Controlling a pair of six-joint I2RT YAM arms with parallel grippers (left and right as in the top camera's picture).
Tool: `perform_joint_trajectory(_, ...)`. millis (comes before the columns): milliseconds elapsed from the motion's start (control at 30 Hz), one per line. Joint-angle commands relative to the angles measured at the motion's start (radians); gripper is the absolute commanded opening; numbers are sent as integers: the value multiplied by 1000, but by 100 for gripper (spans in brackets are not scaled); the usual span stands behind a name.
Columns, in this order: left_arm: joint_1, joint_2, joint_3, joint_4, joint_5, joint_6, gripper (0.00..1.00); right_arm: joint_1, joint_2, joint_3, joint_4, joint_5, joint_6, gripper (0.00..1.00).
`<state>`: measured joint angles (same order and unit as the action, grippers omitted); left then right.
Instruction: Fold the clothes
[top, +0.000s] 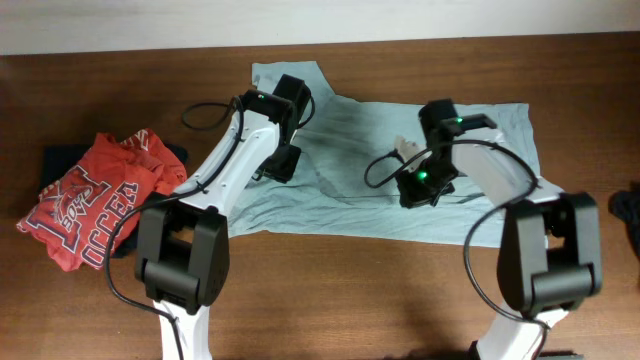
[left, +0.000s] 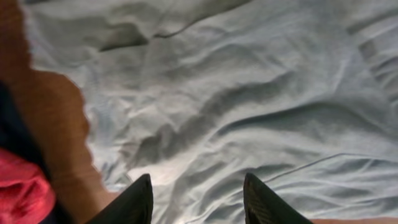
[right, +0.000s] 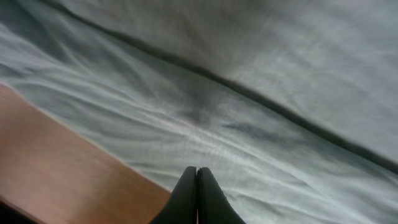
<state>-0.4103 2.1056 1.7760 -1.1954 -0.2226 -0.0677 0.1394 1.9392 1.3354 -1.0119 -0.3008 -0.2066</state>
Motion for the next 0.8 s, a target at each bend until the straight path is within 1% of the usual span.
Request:
perform_joint_trajectory(0, 0, 9, 49, -23, -54, 16, 47, 5, 43, -10, 7, 25, -22, 4)
perform_joint_trajectory(333, 1, 9, 92, -37, -55, 16, 47, 3, 107, -10, 106, 34, -24, 4)
perform_joint_trajectory(400, 1, 9, 92, -37, -55, 16, 47, 3, 119, -10, 141, 71, -12, 4)
perform_joint_trajectory(467, 1, 9, 92, -36, -55, 16, 47, 3, 123, -10, 197, 120, 33, 4)
perform_joint_trajectory(533, 1, 9, 92, -35, -56, 16, 47, 3, 122, -2, 230, 133, 55, 4)
perform_joint_trajectory(767, 1, 9, 92, -32, -56, 16, 47, 3, 117, 96, 177, 129, 66, 4)
